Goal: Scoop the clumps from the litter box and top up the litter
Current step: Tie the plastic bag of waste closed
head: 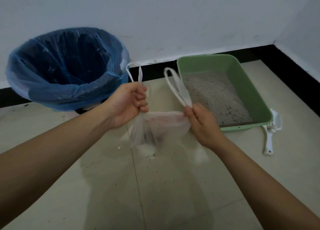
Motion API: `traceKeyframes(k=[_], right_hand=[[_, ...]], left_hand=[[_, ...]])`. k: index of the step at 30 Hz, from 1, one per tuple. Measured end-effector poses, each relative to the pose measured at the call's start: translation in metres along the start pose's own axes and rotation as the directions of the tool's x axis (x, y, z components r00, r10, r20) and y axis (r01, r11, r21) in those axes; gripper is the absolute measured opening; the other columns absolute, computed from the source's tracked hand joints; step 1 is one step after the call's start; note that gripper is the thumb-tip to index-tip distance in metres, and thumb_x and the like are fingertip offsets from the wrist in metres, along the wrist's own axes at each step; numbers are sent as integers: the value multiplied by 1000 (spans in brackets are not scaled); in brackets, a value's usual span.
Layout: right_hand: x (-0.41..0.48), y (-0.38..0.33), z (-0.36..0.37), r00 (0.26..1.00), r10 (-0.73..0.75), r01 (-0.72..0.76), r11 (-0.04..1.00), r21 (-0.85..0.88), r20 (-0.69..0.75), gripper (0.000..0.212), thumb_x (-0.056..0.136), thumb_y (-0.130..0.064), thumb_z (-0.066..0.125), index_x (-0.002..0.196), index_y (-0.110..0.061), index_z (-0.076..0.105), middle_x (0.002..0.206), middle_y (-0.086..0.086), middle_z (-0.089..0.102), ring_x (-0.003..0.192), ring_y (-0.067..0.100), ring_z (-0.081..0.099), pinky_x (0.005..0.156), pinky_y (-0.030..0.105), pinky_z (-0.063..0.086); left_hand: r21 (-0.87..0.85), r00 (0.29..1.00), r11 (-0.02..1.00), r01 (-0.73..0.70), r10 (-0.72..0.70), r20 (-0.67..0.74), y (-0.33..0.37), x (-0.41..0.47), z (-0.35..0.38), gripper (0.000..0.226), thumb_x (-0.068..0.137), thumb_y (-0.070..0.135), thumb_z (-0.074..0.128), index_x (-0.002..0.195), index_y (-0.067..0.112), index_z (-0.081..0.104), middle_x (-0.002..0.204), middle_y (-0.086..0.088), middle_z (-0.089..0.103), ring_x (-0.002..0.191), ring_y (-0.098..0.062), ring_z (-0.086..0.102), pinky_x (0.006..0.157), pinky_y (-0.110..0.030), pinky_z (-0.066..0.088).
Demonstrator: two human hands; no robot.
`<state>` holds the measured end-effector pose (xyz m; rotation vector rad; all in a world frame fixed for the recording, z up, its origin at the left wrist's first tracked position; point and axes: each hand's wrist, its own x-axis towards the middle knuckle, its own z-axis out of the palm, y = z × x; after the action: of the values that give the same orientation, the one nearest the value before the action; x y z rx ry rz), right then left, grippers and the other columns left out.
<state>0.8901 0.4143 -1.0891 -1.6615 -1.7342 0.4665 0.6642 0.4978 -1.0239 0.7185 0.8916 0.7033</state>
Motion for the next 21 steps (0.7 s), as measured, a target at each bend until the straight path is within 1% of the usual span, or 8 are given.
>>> traceKeyframes(k=[2,6,8,9,12,15,18,21], right_hand=[[-5,1,-2,997,67,-70,990,126,23,34,105,-32,41,72,-28,46,72,-10,46,64,3,45,59,24,32],[-7,-11,2,994,-77,76,997,16,78,31,105,-33,38,75,-32,38,69,-14,43,64,1,44,56,17,30],[-3,-12,2,974,-109,135,983,-121,201,29,106,-35,36,77,-28,35,66,-12,40,60,4,41,55,24,31],[-1,-11,2,957,-129,185,961,-204,261,28,105,-36,35,80,-26,35,67,-11,39,60,12,41,55,31,32],[0,-6,6,916,-265,357,880,-313,301,30,102,-41,28,83,-22,39,70,-4,44,61,24,44,52,33,35],[-2,2,12,875,-338,463,793,-397,346,35,98,-41,27,86,-18,50,71,2,54,60,27,53,48,33,41],[-1,8,15,898,-182,354,841,-410,401,33,102,-46,31,89,-22,48,76,-1,52,68,28,56,57,36,47],[3,13,11,903,10,89,974,-209,430,36,98,-52,47,79,-22,50,69,-7,52,64,17,53,58,33,41]], left_hand=[[19,997,996,82,-82,0,-8,0,-11,25,80,4,45,103,12,41,67,3,32,56,-8,29,56,-24,34],[230,974,946,227,-226,-30,-28,6,-21,50,81,-10,51,129,4,43,73,-1,45,59,-10,45,61,-27,41],[307,955,912,272,-294,25,-30,8,-23,65,73,-10,60,135,2,42,81,-6,50,64,-12,52,62,-28,46],[354,945,892,282,-322,58,-29,7,-22,68,72,-7,65,136,3,43,83,-6,52,66,-12,53,62,-27,47],[492,905,837,241,-376,197,-29,5,-14,64,75,14,78,134,8,53,78,1,46,64,-9,42,59,-23,42],[472,896,845,251,-388,218,-32,5,-7,53,87,38,69,133,15,54,69,3,31,61,-11,25,56,-23,36],[444,912,858,260,-370,180,-32,6,-3,36,99,42,48,113,13,63,67,3,26,59,-13,23,52,-23,39],[389,909,884,257,-358,212,-33,8,-1,29,100,40,44,93,16,59,67,2,27,55,-12,24,53,-23,31]])
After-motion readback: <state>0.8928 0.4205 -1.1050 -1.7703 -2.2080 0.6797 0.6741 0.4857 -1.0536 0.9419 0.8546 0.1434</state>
